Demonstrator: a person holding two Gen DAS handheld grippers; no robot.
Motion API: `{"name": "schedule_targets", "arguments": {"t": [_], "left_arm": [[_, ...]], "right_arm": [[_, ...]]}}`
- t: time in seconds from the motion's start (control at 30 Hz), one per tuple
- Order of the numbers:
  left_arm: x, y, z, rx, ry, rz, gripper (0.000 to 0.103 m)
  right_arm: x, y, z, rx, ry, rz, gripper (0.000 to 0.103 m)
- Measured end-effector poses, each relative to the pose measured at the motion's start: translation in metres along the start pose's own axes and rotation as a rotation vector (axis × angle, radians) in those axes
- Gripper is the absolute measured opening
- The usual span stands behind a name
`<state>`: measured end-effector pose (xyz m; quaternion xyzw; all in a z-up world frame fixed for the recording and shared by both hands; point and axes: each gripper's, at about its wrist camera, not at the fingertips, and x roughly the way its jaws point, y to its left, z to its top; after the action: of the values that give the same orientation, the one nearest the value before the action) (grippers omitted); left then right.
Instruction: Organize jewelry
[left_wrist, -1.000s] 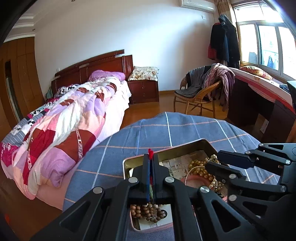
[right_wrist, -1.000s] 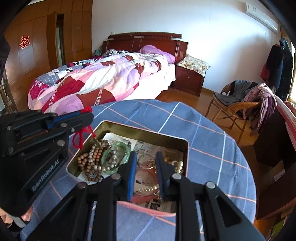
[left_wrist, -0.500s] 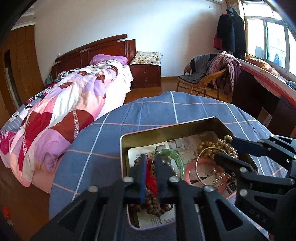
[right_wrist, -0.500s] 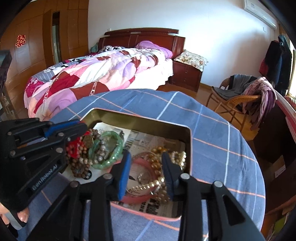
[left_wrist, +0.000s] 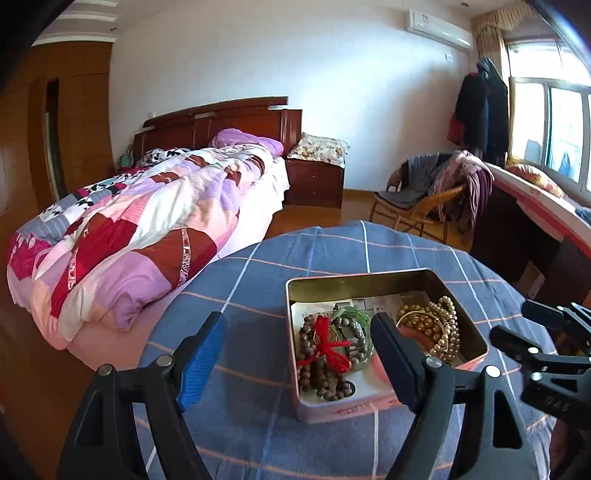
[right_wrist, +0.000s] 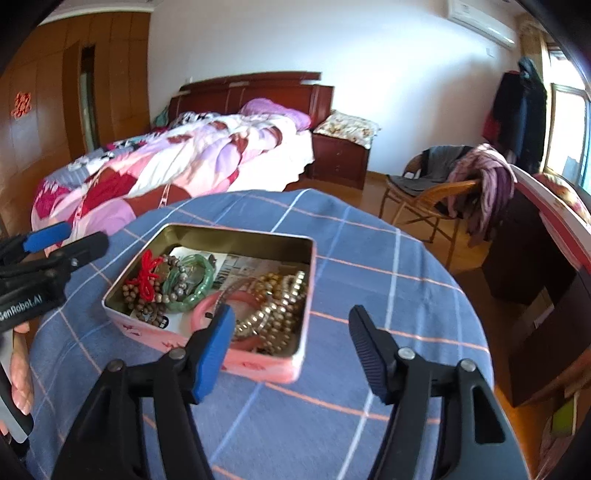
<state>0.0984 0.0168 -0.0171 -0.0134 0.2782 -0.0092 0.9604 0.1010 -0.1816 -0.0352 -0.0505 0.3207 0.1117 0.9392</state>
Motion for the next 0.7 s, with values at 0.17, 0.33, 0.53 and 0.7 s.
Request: {"name": "schedule_targets", "arguments": {"t": [0.17,0.33,0.53,0.7], "left_arm": [[-0.016,0.001,-0.002,-0.001,-0.034,0.016,0.080],[-0.020,-0.002,-0.004,0.004,-0.033,0.020,0.080],[-0.021,-0.003,-0.008,0.005,-0.027,0.026,0.080],[-0.022,-0.004,-0.008,0.008,-0.027,0.026,0.080]], "right_arm": [[-0.021,-0.008,-0.004,0.032,-0.037,-0.008,0.069],[-0.027,-0.008,-0.006,0.035,-0.050,-0.010,0.073],[-0.030,-0.012,-0.007,0.044,-0.061,-0.010,0.073],[-0.032,-0.014,-0.006,0.056,-0.068,-0.006,0.073]]}}
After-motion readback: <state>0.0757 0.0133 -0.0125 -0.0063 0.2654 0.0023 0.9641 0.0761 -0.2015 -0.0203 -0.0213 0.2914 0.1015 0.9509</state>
